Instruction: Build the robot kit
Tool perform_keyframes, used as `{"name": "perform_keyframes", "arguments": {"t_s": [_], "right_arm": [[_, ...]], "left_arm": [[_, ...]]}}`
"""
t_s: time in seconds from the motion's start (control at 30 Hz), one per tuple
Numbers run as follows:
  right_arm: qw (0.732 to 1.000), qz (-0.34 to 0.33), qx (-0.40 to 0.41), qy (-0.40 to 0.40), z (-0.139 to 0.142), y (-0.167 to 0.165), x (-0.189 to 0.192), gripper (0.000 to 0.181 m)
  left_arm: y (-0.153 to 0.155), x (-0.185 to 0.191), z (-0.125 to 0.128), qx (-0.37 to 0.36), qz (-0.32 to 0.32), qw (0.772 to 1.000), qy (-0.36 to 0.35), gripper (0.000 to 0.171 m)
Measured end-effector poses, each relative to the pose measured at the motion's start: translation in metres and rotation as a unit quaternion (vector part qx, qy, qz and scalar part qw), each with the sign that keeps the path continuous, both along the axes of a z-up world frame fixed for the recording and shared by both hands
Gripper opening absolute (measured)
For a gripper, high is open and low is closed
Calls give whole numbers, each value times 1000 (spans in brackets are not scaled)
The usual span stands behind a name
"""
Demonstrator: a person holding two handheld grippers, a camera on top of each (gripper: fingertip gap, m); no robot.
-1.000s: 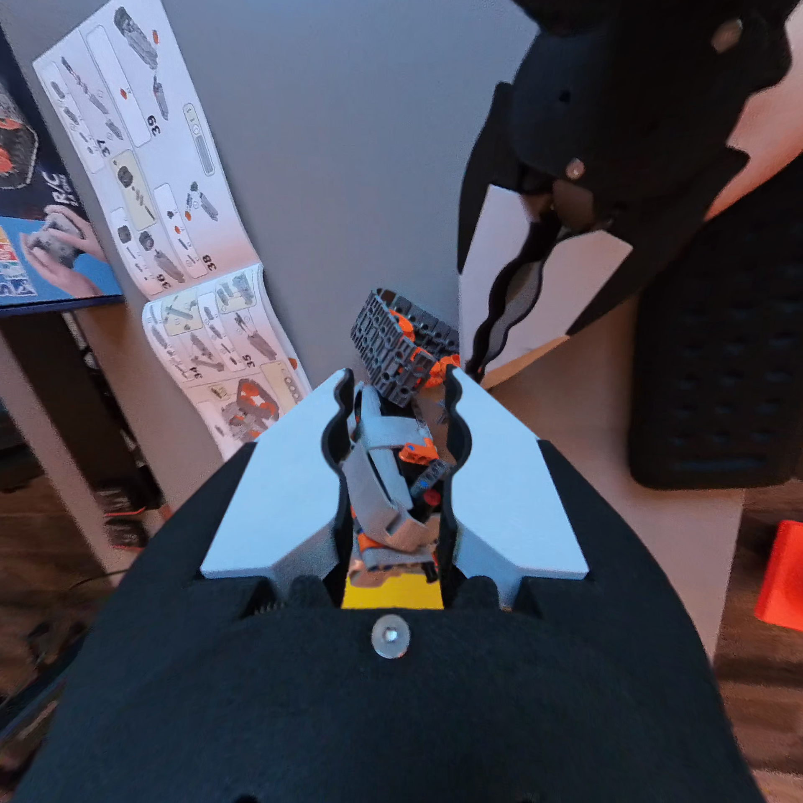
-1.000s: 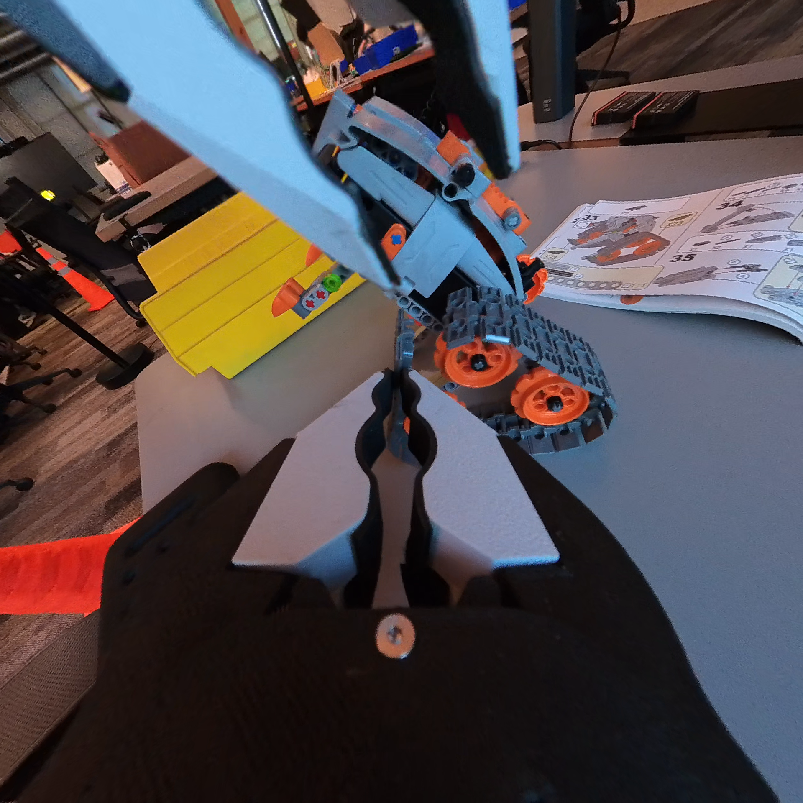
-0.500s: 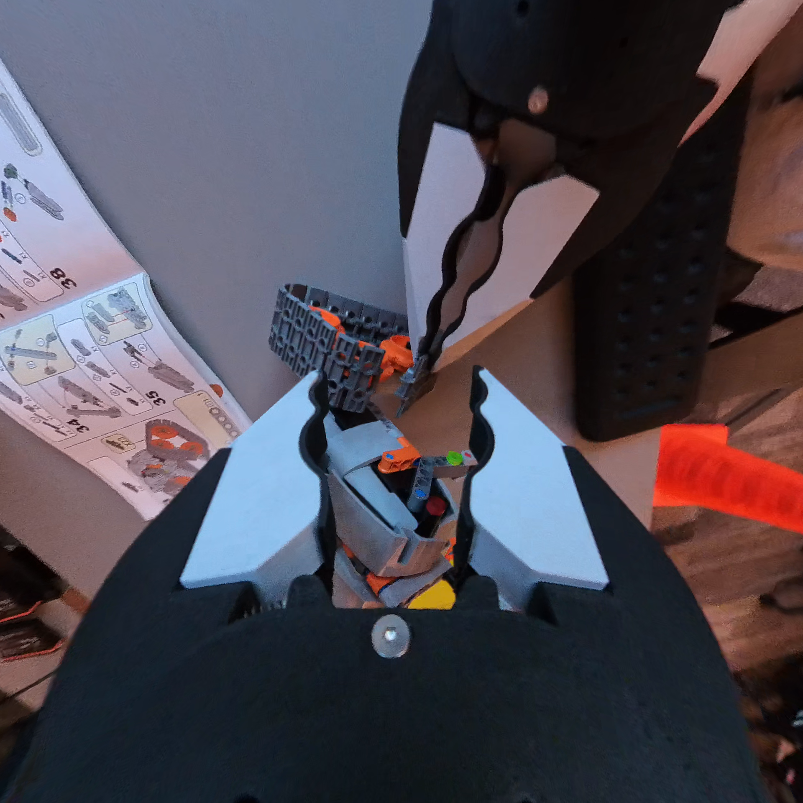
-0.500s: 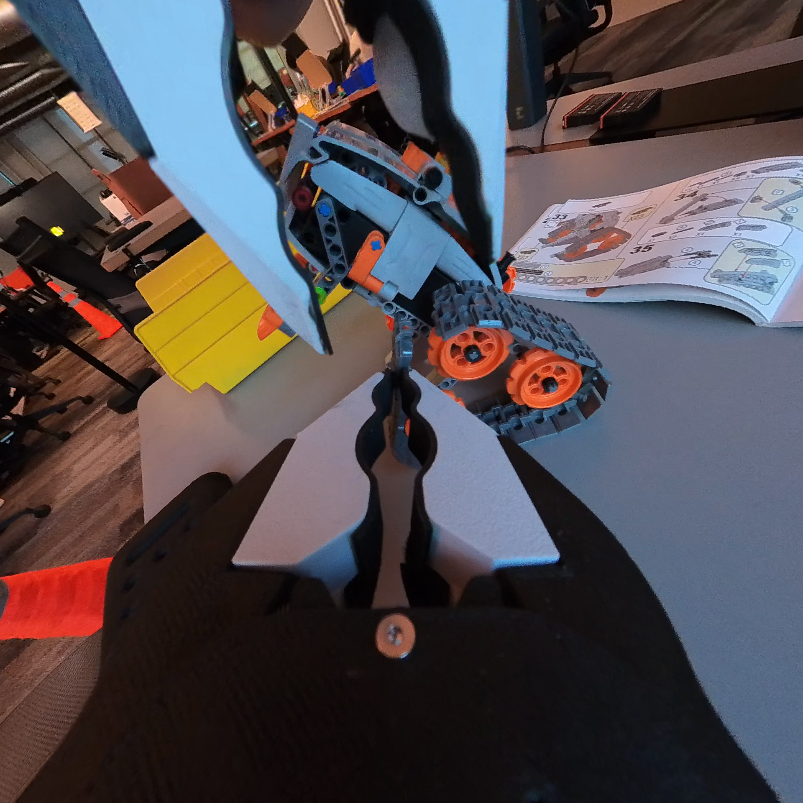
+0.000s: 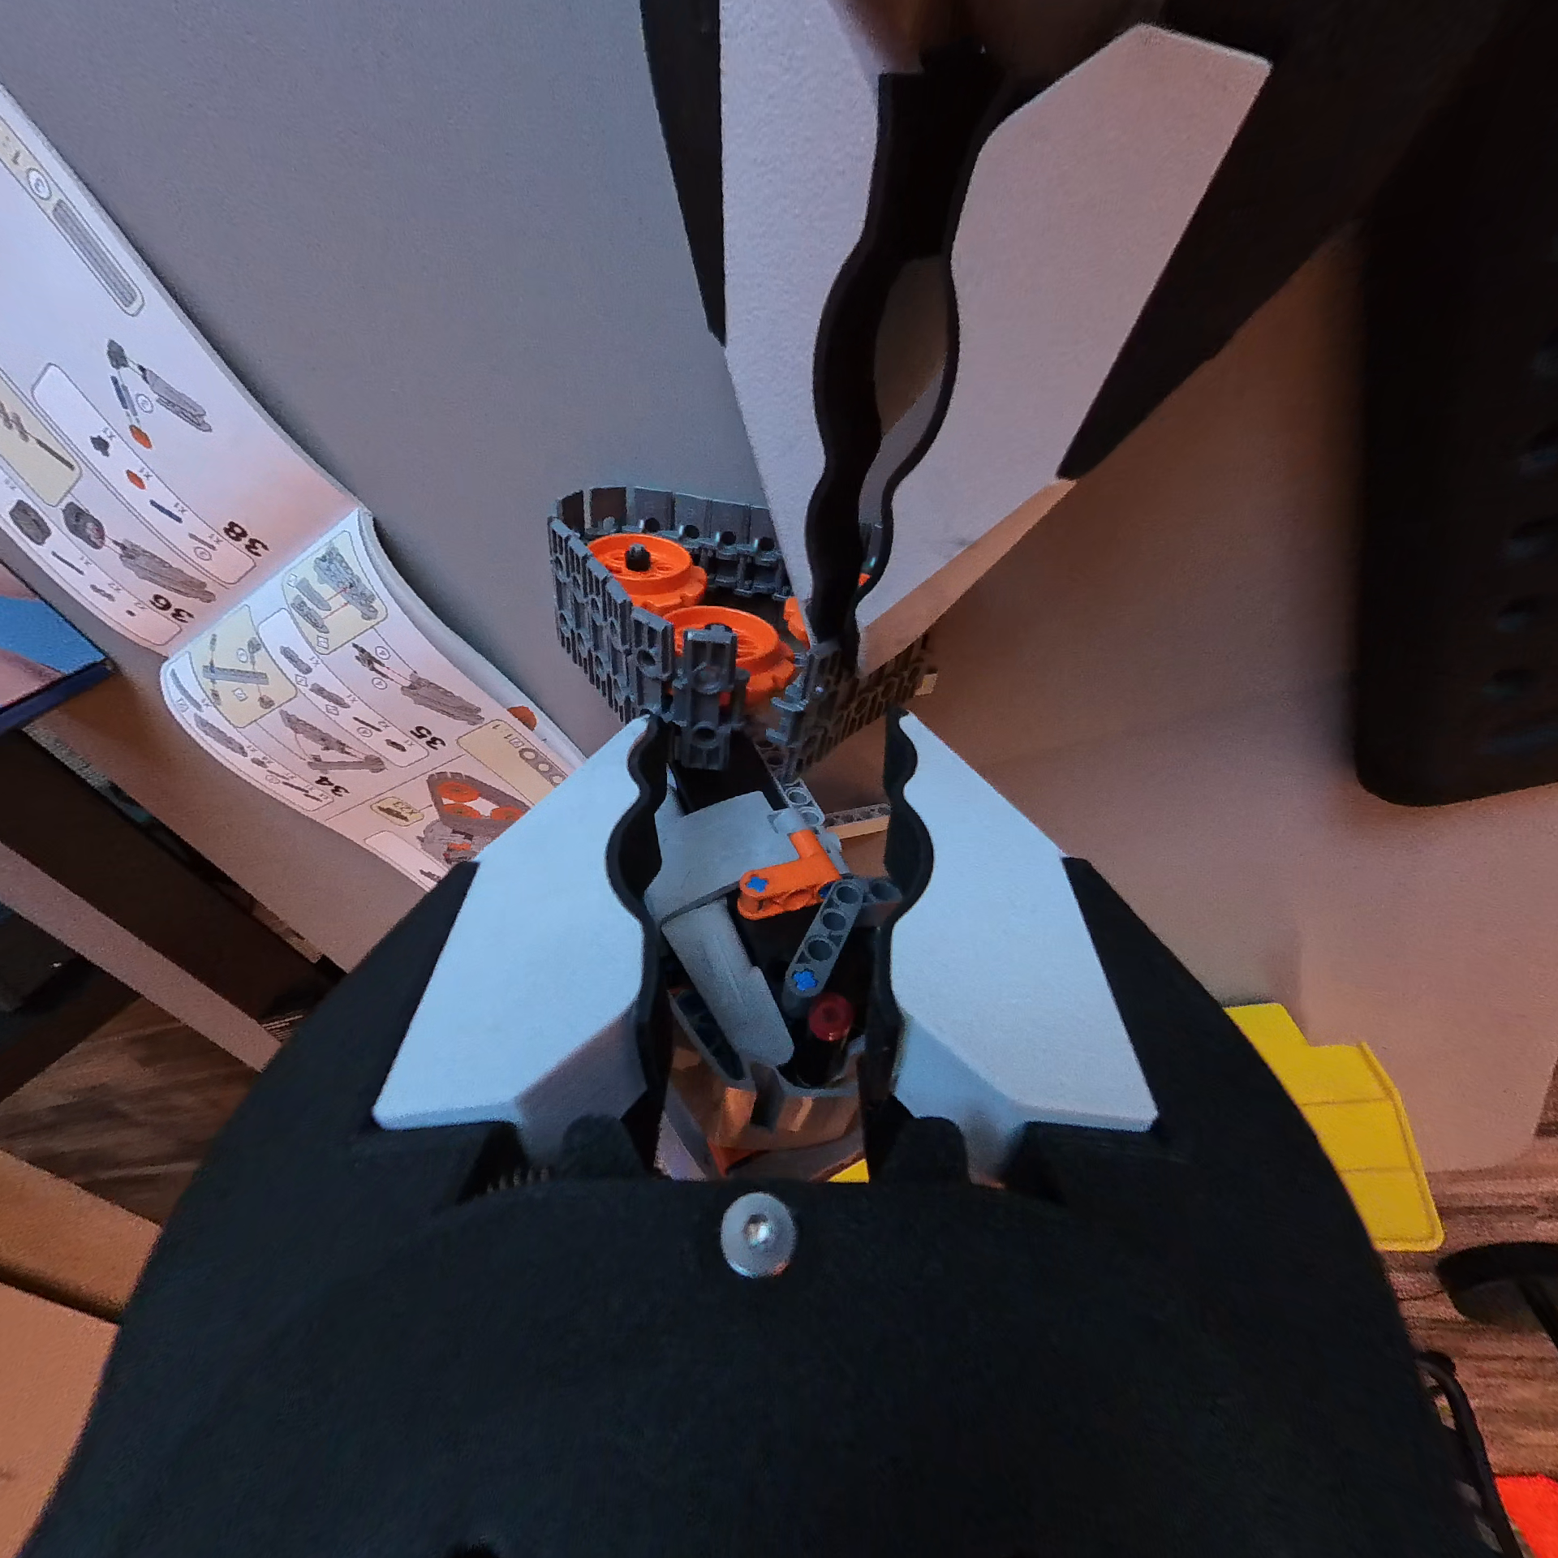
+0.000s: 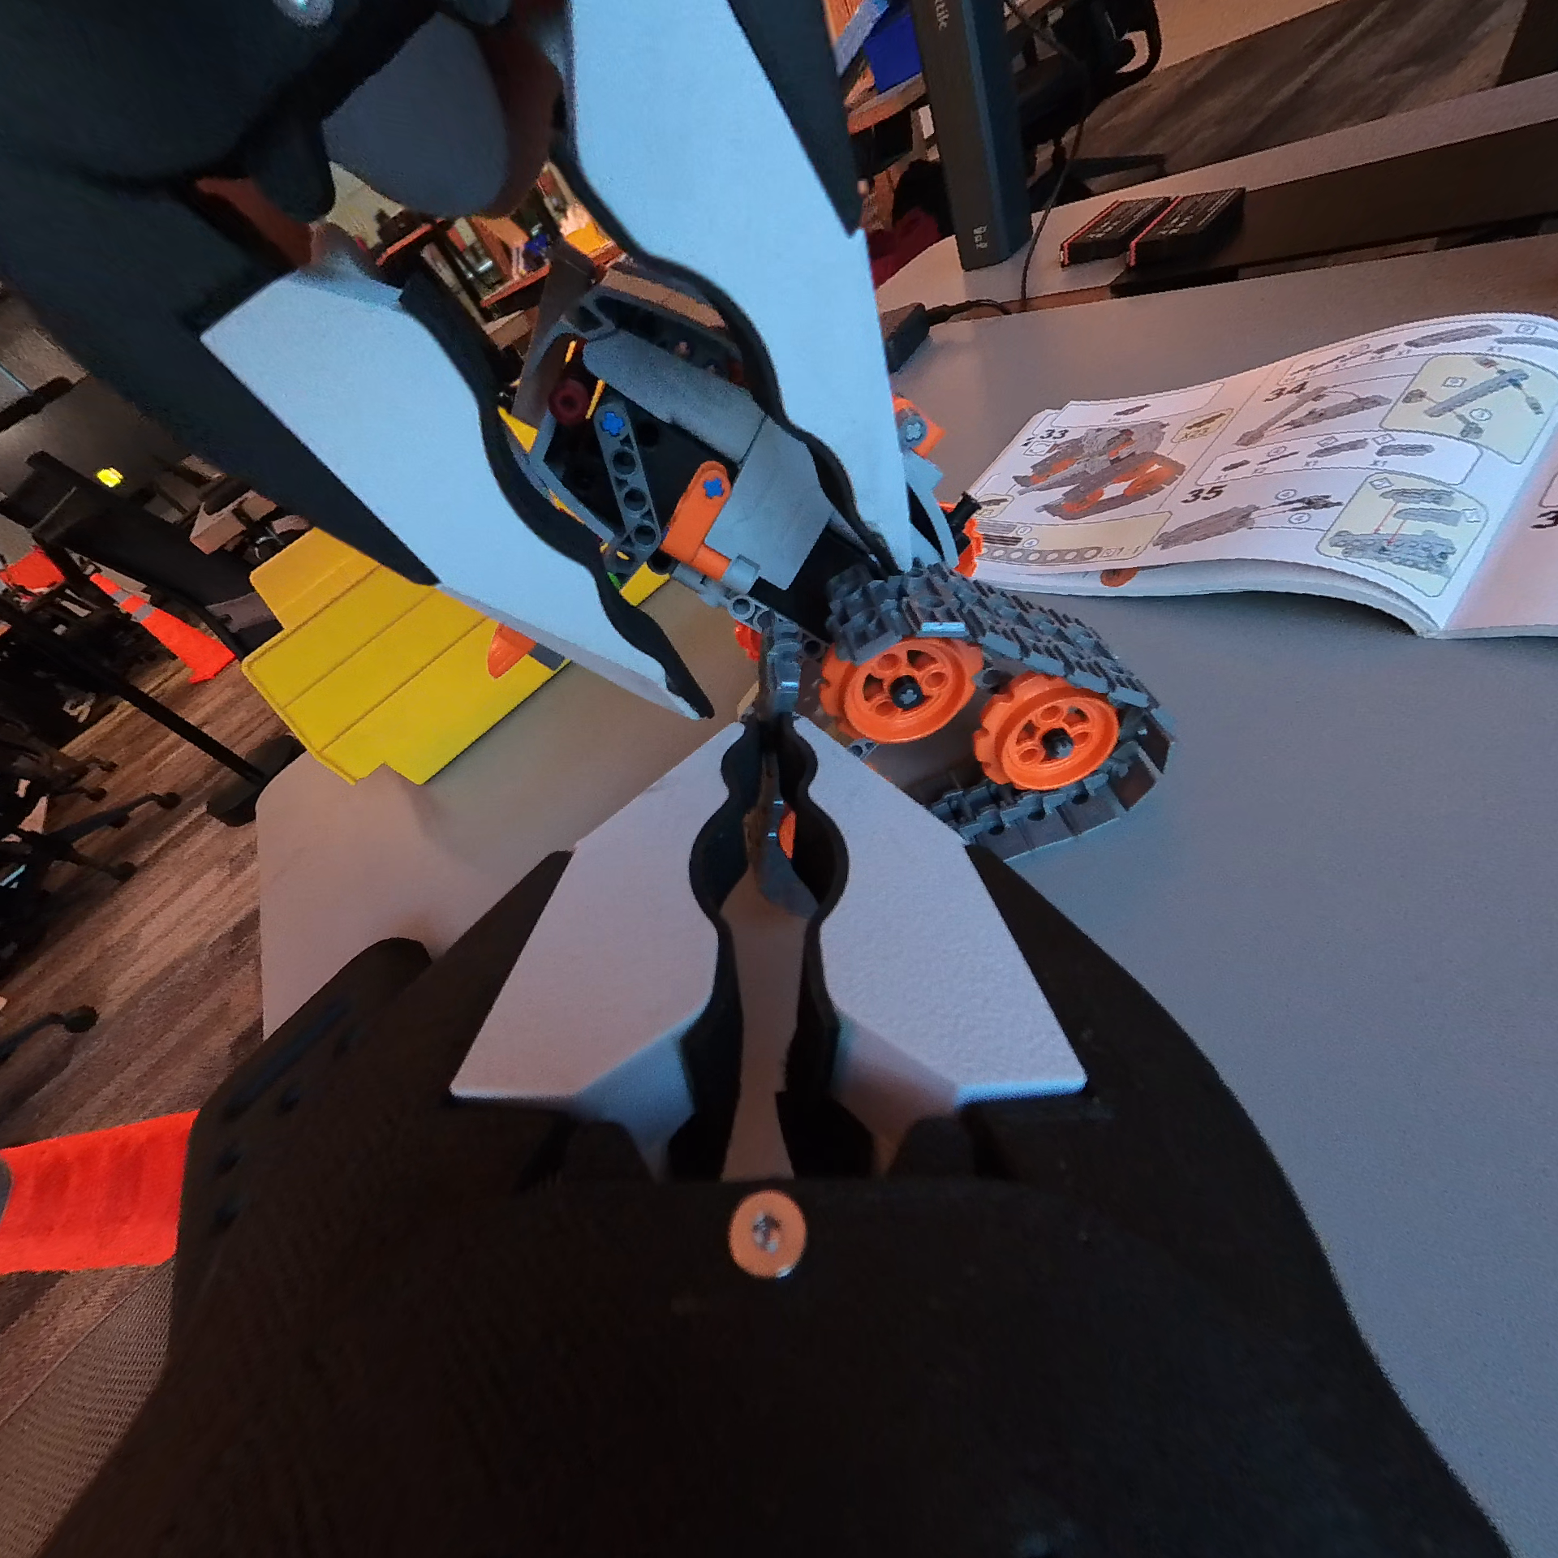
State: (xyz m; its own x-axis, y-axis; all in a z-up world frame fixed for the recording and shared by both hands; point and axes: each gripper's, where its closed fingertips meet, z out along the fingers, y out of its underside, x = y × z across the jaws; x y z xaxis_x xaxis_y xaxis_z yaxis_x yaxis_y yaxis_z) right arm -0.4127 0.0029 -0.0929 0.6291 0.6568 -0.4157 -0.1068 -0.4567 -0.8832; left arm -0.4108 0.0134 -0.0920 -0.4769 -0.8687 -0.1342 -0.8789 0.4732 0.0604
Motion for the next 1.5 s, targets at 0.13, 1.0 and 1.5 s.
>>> {"name": "perform_keyframes", "arguments": {"t_s": [0.13, 1.0, 1.5], "right_arm": [[1000, -1, -4, 5, 0, 2, 1, 1], [988, -3, -89, 124, -1, 9, 9, 0], [989, -16, -82, 123, -1, 13, 11, 1]], "left_arm": [[1, 0, 0, 7, 1, 1000, 0, 50], [2, 3, -3, 32, -14, 999, 7, 50], [5, 8, 5, -80, 66, 993, 60, 46]]}}
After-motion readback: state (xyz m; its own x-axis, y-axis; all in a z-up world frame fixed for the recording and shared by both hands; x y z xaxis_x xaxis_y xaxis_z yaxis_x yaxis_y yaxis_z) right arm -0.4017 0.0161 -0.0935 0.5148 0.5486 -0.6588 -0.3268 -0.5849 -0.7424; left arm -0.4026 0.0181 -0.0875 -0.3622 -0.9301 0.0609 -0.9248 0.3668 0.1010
